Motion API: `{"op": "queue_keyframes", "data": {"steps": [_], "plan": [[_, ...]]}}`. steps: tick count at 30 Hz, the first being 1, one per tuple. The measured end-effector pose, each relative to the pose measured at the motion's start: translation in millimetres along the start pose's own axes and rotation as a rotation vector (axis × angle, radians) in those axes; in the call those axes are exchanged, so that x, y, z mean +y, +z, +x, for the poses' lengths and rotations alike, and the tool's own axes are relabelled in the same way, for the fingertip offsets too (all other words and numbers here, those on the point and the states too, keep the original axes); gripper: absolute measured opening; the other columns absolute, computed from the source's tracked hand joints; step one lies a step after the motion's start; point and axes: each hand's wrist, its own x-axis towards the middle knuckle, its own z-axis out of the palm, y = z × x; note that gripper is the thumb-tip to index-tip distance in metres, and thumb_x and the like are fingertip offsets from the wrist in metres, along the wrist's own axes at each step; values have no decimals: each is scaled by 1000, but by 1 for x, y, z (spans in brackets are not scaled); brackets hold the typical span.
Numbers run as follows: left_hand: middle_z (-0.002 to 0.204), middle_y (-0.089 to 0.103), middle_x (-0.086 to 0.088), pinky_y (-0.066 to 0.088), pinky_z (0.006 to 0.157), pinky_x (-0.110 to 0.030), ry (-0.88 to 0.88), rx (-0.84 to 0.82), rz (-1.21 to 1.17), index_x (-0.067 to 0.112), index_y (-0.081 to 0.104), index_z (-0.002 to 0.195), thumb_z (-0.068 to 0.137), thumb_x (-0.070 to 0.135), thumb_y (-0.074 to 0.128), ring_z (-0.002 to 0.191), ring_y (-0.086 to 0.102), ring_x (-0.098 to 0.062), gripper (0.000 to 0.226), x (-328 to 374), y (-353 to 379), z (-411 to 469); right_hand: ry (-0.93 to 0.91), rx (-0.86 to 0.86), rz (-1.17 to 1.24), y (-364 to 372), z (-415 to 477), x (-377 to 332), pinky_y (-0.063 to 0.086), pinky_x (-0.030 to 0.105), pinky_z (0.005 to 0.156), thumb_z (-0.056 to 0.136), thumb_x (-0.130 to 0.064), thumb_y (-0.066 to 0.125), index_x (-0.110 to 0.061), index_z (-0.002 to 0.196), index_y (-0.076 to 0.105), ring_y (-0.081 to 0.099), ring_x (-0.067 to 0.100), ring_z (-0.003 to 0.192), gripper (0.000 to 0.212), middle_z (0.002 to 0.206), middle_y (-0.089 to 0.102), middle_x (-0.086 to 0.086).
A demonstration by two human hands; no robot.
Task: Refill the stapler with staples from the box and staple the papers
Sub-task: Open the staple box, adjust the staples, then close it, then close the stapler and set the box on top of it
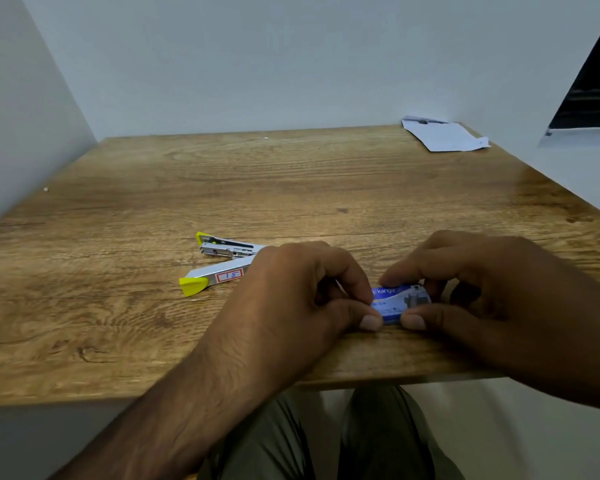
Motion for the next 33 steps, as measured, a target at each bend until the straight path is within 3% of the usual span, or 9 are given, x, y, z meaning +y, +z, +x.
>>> {"op": "queue_keyframes", "data": {"steps": [6,9,12,15,18,21,27,33], "plan": [[81,67,15,52,69,-23,117,17,52,30,73,87,69,38,86,80,65,-4,24,-3,-13,-13,20,-12,-1,-2,-1,8,56,26,67,70,-76,50,-72,105,54,57,-7,98,36,109,55,-37],[84,67,16,53,69,-24,149,111,27,32,73,88,69,40,84,82,66,-11,23,-16,-40,-21,62,-35,-36,-4,2,21,57,24,59,64,-92,42,-77,108,50,59,-12,96,48,111,55,-40],[104,68,14,54,77,-30,127,165,95,37,70,103,68,51,80,97,66,-14,39,-39,-81,-24,67,-87,-46,-10,11,26,58,25,57,54,-101,41,-78,110,48,56,-19,98,61,115,49,-48],[131,53,26,51,95,-32,1,-3,298,45,52,131,61,72,72,124,53,0,78,-64,-115,-19,34,-94,-4,-14,24,14,55,21,54,47,-103,42,-80,111,43,51,-24,102,68,117,43,-53],[134,47,29,44,109,-31,-97,-147,360,42,41,145,64,72,76,128,44,6,92,-81,-122,-14,-19,-166,-46,-11,39,5,55,22,66,36,-107,38,-86,111,31,53,-20,101,79,117,33,-59],[127,54,24,45,105,-32,-41,-154,364,39,54,135,70,68,74,121,50,-1,74,-89,-119,-9,-83,-227,-101,-4,51,3,55,26,81,31,-109,32,-89,111,23,50,-14,104,83,117,27,-62],[112,66,13,52,90,-41,-25,-15,197,38,65,106,64,59,81,105,60,-10,50,-93,-110,-9,-131,-181,-138,-1,61,-16,52,23,88,36,-108,18,-87,111,20,48,-15,106,78,115,42,-49],[93,70,7,53,76,-45,-10,90,109,30,67,92,68,35,90,81,65,-16,34,-83,-102,-20,-156,-187,-93,6,61,0,56,27,84,42,-107,32,-84,117,28,54,-13,105,78,121,38,-51]]}}
